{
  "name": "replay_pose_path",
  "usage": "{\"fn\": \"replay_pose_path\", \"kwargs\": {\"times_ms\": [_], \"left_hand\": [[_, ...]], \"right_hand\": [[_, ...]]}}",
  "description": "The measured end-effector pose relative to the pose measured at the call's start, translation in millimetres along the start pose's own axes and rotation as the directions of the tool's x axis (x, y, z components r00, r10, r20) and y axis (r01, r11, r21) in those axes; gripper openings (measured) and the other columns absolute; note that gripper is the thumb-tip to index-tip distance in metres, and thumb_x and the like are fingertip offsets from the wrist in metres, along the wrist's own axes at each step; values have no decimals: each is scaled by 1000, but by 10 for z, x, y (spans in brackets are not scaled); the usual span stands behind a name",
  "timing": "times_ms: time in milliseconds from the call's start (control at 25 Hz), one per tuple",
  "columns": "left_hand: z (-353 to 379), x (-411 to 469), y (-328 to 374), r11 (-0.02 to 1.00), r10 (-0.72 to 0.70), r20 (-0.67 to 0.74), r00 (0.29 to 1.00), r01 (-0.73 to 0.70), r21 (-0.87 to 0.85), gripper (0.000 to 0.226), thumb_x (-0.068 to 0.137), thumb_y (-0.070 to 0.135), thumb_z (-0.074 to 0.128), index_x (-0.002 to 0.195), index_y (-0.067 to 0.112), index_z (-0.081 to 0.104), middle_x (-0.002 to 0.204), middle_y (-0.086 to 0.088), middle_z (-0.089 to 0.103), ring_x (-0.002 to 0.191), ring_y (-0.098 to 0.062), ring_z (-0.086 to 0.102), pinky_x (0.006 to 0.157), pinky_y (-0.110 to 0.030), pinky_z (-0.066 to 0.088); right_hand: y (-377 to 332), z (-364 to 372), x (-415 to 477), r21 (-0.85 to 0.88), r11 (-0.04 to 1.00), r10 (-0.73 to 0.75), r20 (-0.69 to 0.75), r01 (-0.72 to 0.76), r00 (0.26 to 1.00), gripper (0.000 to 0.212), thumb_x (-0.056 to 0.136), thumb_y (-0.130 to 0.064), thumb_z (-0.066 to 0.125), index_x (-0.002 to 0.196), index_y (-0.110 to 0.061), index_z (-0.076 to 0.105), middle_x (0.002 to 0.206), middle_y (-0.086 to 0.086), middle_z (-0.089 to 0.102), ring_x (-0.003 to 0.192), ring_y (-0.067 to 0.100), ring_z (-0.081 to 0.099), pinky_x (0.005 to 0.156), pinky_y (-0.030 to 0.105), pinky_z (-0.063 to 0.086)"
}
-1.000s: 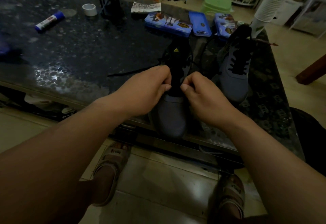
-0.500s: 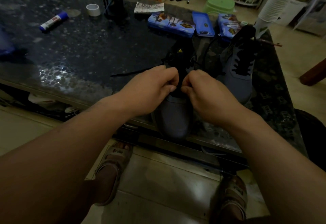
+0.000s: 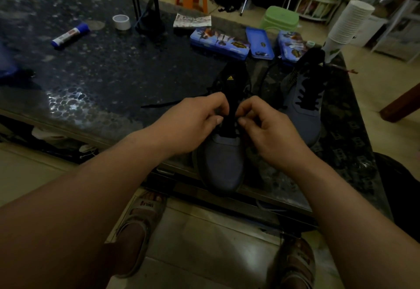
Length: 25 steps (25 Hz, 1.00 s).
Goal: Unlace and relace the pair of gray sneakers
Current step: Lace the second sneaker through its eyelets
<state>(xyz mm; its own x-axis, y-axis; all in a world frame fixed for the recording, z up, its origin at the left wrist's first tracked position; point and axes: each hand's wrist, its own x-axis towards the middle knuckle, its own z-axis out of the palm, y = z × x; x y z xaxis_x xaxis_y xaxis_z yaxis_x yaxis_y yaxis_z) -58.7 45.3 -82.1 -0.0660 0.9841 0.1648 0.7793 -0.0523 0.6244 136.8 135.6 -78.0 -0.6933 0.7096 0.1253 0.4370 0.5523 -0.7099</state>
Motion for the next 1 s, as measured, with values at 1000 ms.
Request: {"fn": "replay_pose_path", "kwargs": {"times_ms": [1000], "left_hand": [[-51, 60, -42, 1000, 2, 80, 997, -1, -5, 9, 100, 24, 63, 101, 28, 55, 87, 8, 61, 81, -9, 58, 73, -40, 53]], "right_hand": [[-39, -18, 93, -95, 994, -38, 107, 48, 993, 7, 101, -30, 63, 102, -32, 56, 88, -7, 54, 77, 7, 51, 67, 26, 42]]}}
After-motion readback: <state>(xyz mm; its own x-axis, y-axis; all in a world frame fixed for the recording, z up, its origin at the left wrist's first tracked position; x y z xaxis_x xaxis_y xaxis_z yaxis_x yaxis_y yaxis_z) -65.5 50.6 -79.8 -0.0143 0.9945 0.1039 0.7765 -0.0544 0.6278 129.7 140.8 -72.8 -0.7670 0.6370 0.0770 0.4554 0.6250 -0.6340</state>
